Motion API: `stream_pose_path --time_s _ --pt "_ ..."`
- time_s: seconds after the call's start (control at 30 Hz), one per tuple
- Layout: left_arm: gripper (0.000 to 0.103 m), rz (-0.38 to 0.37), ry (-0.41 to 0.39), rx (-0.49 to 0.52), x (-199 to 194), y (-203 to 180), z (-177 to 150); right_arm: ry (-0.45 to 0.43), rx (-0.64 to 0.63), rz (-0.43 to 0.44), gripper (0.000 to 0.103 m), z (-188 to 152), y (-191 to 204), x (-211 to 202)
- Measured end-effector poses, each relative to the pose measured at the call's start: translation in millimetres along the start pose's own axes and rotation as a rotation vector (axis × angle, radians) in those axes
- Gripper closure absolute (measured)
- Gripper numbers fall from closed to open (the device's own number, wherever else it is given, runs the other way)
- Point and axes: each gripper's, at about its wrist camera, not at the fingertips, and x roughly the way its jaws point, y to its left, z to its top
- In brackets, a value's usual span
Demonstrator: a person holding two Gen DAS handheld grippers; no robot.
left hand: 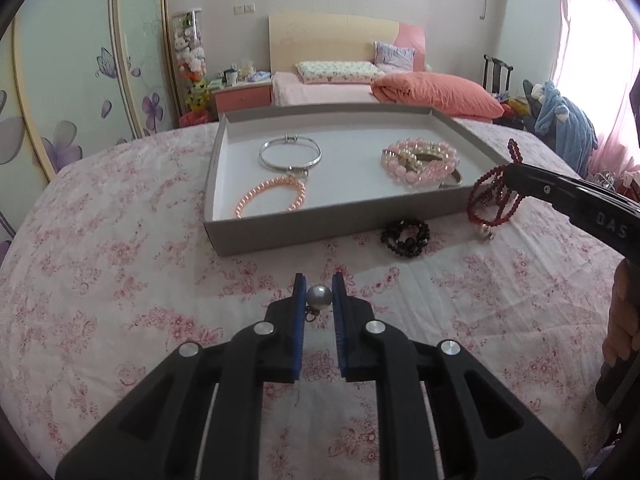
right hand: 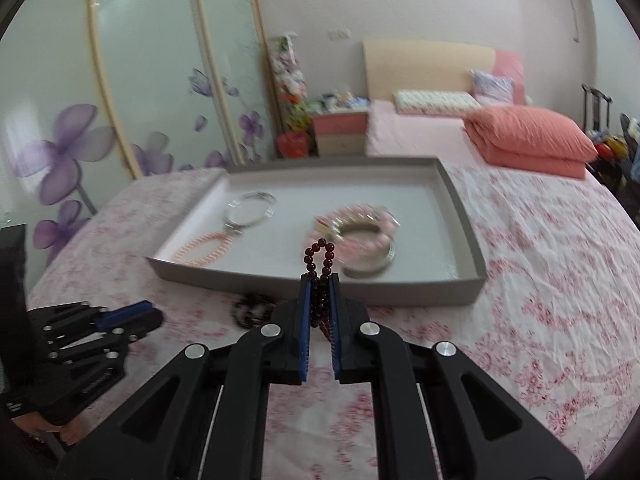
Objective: Organize jewelry
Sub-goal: 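Carry the pearl stud and red bead bracelet into the tray and open both tools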
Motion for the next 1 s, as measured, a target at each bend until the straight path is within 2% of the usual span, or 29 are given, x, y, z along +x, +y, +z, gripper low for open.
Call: stream_pose_path --time_s 0.23,0.5,1.0 --pt "0.089 0.008 -0.086 0.008 -21 -1 -3 -0.042 -0.007 0.028 0.094 -7 7 -21" --pt "0.089 0.019 -0.194 0.029 -44 -7 -6 -0.07 0.033 -0.002 0.094 -21 -4 -40" --pt "0.089 0.051 -0.279 0.041 -65 -15 -3 -0.182 0.054 0.025 0.094 -13 -6 -68"
